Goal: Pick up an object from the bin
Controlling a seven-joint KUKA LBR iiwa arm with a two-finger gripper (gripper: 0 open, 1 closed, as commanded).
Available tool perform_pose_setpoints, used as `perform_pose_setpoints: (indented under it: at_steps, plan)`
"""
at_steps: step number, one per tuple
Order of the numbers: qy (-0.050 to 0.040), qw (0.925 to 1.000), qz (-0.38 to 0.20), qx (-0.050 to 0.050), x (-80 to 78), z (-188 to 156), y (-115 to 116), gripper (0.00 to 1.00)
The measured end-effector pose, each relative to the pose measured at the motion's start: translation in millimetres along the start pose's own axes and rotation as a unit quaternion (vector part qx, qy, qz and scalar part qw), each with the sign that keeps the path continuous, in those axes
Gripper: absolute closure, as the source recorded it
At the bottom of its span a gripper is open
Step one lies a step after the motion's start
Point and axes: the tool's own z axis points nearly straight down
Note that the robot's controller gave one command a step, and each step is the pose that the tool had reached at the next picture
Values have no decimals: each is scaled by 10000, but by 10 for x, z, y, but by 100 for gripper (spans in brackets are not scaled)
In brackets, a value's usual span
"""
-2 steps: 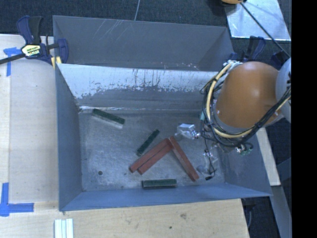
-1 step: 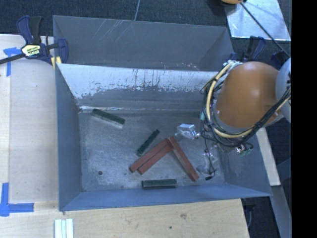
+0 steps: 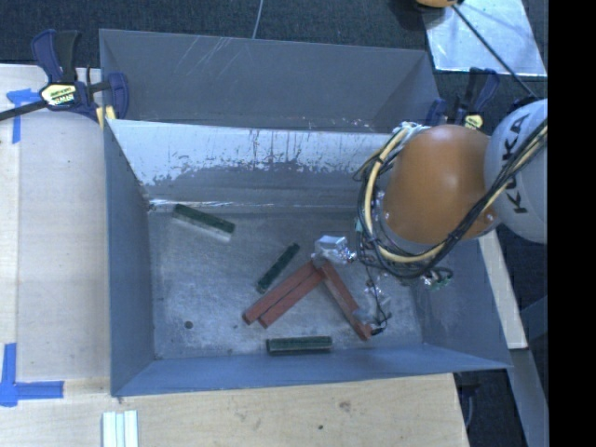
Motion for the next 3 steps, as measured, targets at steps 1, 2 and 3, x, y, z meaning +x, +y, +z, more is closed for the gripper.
perform_pose_setpoints:
  at_steps: [1, 2, 3]
  plan:
    - [53, 9954, -954, -48, -196, 229, -20, 0]
    - [11, 9849, -1729, -22, -522, 276, -67, 0]
    - [22, 9965, -832, -16, -675, 392, -54, 0]
